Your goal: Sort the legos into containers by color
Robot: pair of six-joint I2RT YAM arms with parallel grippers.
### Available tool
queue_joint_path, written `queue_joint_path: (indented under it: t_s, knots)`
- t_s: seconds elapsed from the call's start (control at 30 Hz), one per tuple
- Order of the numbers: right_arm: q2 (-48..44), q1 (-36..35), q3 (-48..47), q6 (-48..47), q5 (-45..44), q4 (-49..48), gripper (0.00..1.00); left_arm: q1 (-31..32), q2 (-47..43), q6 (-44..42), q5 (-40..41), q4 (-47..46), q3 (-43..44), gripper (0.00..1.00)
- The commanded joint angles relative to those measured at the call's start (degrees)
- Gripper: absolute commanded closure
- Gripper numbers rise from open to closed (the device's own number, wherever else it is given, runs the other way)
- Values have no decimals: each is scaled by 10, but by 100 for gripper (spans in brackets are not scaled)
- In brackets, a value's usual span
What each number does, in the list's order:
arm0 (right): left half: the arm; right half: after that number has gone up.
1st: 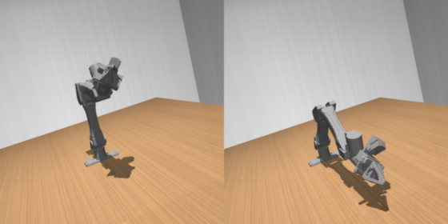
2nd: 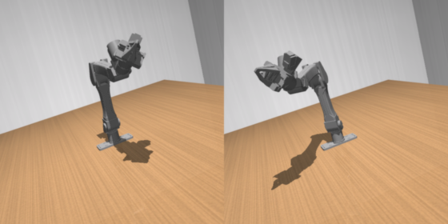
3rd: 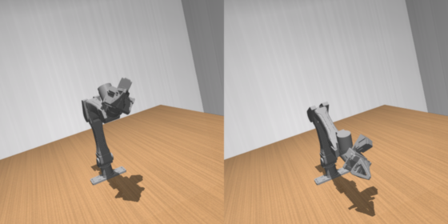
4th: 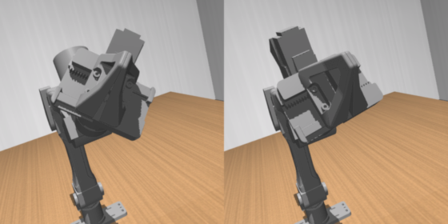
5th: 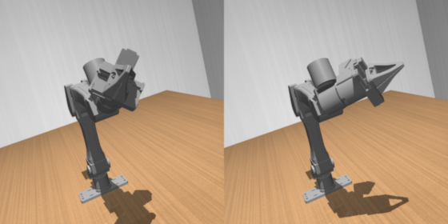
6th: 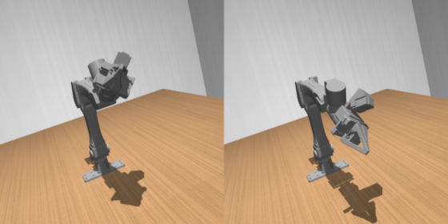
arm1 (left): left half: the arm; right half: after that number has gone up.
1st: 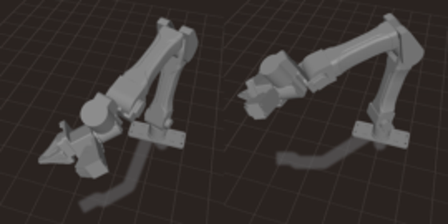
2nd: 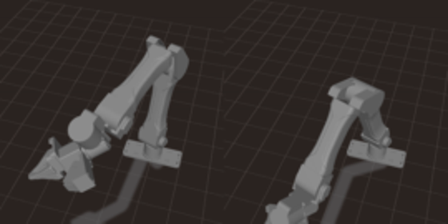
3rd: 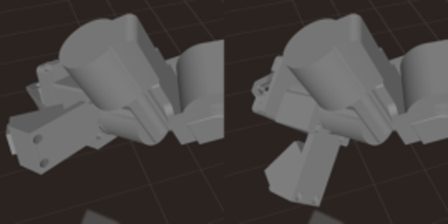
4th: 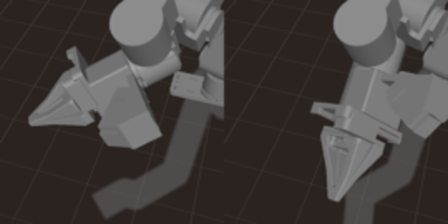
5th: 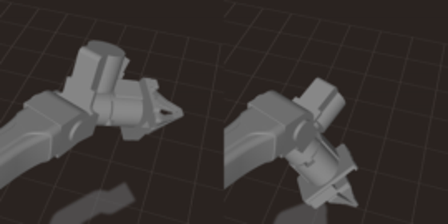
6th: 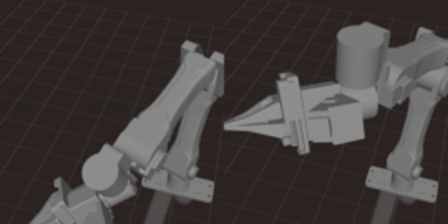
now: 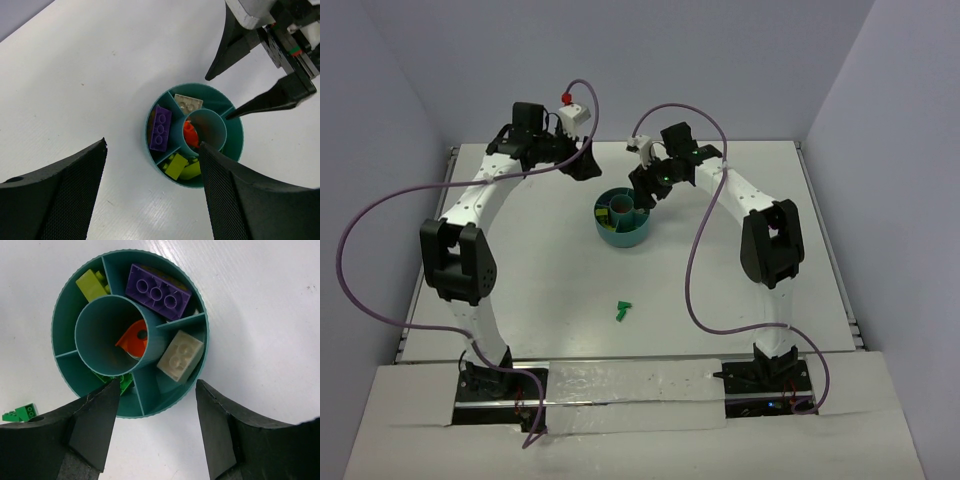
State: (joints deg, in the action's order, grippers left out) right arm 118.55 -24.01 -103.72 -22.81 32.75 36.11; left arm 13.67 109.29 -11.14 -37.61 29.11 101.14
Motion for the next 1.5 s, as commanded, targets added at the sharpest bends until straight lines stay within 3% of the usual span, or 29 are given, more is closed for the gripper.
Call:
queue_joint_path:
  t_s: [0.0, 0.17, 0.47, 0.7, 0.87, 1.13, 1.47]
  knots:
    - [-52, -2, 0, -12, 30, 7, 33, -13, -61, 3, -41, -45, -35, 20]
    - [-147, -1, 110, -80, 79, 5, 36, -34, -126, 11, -94, -108, -146, 22]
    - [-265, -13, 261, -149, 82, 15, 41, -37, -239, -5, -98, -83, -263, 24]
    - [-351, -87, 407, -165, -13, -29, 54, -38, -313, 12, -92, -53, -340, 26]
    - [-404, -144, 509, -170, -82, -89, 57, -35, -371, 23, -80, -54, -399, 27]
    - [-382, -221, 557, -180, -108, -185, 59, -34, -462, 104, -69, -145, -510, 27]
    - [-333, -272, 528, -114, -89, -196, 57, -40, -506, 68, -36, -117, -523, 25]
